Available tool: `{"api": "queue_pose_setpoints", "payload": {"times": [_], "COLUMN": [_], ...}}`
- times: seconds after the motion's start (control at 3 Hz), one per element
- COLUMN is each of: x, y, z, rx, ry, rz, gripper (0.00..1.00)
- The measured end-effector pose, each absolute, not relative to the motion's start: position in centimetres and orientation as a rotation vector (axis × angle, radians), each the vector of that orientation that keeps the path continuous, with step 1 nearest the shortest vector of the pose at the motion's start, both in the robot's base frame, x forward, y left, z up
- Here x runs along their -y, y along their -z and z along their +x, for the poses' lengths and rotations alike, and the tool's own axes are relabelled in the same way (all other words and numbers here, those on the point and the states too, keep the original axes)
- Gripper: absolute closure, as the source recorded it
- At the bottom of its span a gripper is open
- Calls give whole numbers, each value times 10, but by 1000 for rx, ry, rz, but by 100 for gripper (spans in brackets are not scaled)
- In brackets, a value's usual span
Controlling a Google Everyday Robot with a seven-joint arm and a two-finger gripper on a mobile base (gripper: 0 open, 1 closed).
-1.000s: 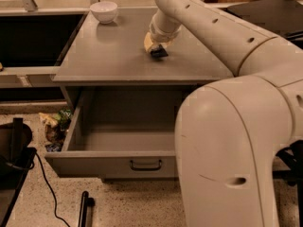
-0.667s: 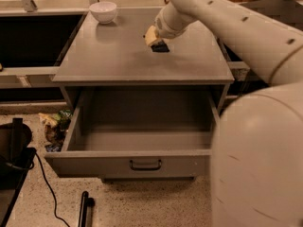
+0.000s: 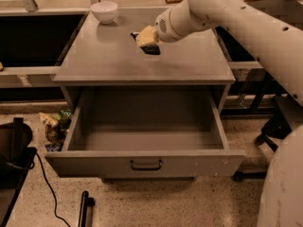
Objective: Place rxbar blueberry into top drawer
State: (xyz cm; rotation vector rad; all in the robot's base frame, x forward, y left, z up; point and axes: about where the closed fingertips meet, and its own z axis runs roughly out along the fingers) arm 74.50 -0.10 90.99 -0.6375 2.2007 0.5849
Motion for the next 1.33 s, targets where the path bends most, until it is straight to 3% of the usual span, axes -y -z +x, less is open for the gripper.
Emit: {"api": "queue_pose_setpoints", "payload": {"times": [0.67,1.33], "x": [-14,-71], "y": [-909,-891], "z": [728,620], "rx": [-2144,-2052], "ry": [-633,-575], "rz": [-721,-1081], "gripper": [100,100]}}
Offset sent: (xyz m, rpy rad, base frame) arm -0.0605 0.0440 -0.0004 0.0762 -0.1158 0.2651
